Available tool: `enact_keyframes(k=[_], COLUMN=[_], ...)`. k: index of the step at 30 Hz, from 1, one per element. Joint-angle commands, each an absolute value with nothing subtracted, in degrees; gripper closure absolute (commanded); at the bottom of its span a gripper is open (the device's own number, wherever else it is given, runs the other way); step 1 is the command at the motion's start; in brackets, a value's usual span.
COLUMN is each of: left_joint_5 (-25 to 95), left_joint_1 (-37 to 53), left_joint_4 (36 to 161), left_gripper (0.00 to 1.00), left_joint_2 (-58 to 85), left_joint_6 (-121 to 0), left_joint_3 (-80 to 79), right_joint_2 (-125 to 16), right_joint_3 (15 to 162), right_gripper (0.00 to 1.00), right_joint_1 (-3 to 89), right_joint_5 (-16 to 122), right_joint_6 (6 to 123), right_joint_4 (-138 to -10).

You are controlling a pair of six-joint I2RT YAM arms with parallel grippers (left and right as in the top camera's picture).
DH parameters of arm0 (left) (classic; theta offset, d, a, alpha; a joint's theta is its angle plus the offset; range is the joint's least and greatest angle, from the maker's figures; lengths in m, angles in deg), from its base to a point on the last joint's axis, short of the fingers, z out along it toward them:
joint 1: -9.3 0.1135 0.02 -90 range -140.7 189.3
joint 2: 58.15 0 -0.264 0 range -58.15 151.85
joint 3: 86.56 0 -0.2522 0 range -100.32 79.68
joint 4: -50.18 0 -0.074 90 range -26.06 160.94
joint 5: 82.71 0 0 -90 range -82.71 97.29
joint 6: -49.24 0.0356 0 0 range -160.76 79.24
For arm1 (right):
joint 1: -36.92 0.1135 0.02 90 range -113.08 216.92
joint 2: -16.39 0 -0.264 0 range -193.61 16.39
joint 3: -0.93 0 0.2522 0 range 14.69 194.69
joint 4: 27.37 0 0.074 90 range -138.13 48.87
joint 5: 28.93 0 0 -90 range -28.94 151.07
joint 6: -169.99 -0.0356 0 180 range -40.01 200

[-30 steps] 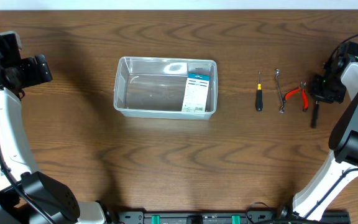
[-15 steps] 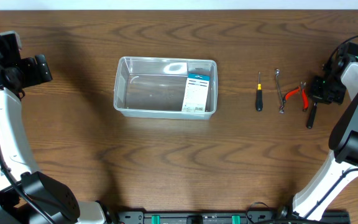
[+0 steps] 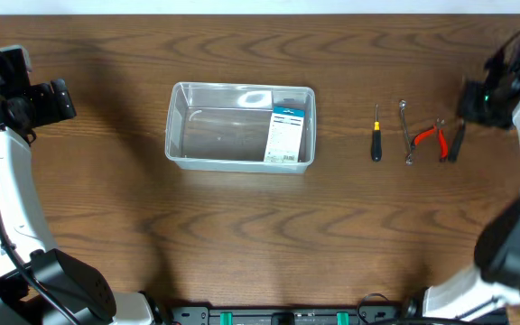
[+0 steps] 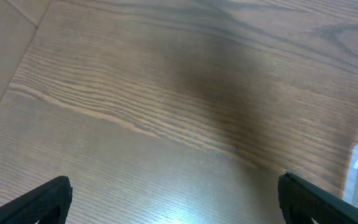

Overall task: Pack container
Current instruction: 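Carry the hammer into the container and lower it inside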

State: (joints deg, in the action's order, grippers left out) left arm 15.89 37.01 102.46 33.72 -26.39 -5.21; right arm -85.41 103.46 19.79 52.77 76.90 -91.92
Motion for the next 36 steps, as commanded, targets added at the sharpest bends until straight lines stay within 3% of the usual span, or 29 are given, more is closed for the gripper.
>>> enact_keyframes(k=[1,8,15,23,36], left_joint_5=[15.8,15.8,15.8,15.8,15.8], left_joint_1=[37.2,37.2,37.2,37.2,37.2], left_joint_4=[102.4,102.4,102.4,102.4,102.4], left_gripper=[0.02,0.02,0.02,0.02,0.02], left_joint_2=[34.1,34.1,34.1,34.1,34.1], left_joint_6=[-26.7,-26.7,-26.7,-26.7,-26.7], left_joint_3=[-5.6,-5.6,-5.6,-5.6,-5.6], right_joint_2=[-76.5,-70.7,-79.4,-92.7,-99.0], right_joint_3=[103.9,103.9,103.9,103.9,103.9], right_gripper=[0.99,0.99,0.98,0.99,0.99], right_joint_1=[27.1,50.3,67.4,70.4,70.4], right_joint_5=[45.8,51.3,65.6,65.3,51.8], right_joint_6=[74.3,69.3,66.7,63.9,96.8], right_joint_4=[-91.7,-82.8,-72.4,-59.8,-51.9])
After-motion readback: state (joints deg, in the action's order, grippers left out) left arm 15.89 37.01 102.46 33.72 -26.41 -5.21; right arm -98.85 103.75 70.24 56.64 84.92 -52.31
